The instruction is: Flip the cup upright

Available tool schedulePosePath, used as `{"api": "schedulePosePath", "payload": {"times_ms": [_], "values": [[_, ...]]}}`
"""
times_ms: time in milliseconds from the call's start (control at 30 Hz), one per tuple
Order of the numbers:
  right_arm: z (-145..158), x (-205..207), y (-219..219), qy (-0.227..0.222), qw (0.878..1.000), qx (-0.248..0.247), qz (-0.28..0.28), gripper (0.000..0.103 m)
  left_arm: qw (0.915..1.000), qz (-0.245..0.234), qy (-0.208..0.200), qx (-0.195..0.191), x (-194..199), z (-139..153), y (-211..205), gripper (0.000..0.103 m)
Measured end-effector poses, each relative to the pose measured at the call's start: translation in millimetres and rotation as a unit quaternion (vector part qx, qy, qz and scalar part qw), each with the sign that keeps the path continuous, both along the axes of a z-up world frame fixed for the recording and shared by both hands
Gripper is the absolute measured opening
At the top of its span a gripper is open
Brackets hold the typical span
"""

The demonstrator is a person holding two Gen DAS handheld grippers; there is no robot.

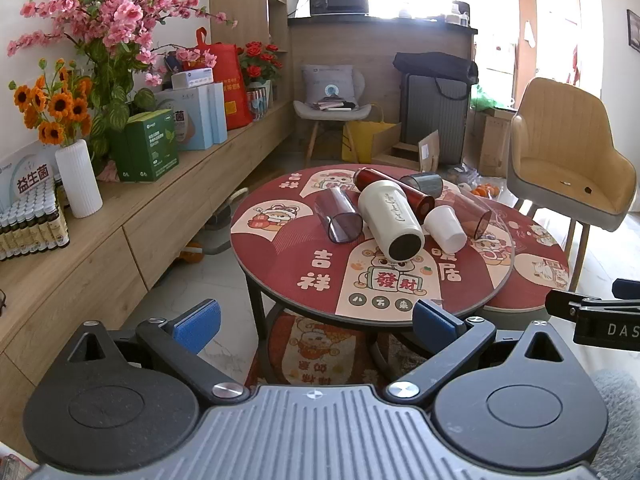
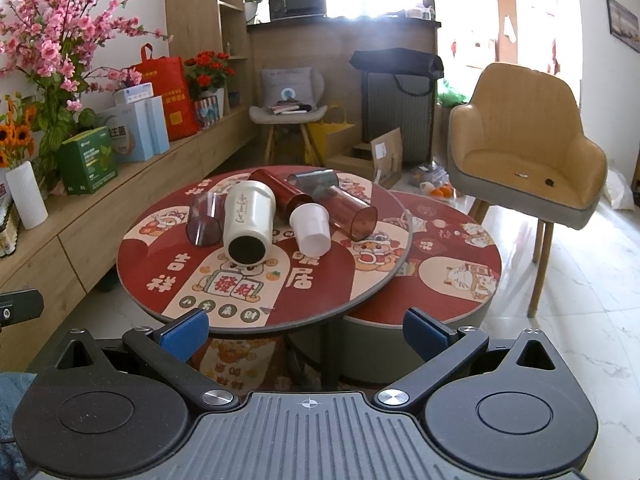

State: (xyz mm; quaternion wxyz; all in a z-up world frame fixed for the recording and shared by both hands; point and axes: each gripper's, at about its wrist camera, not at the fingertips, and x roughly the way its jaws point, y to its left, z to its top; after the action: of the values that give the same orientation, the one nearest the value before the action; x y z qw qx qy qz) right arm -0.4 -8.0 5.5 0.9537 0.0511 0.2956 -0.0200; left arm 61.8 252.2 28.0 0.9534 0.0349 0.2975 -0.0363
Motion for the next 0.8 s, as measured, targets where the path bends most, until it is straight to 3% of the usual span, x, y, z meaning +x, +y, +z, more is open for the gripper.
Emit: {"api": "schedulePosePath", "payload": {"times_ms": [800], "values": [[0.2,0.0,0.1,0.000,1.000,0.000,-0.001,0.103,1.0000,-0.002,0.003,-0.002,-0.6,-1.5,-0.1,0.103]]}}
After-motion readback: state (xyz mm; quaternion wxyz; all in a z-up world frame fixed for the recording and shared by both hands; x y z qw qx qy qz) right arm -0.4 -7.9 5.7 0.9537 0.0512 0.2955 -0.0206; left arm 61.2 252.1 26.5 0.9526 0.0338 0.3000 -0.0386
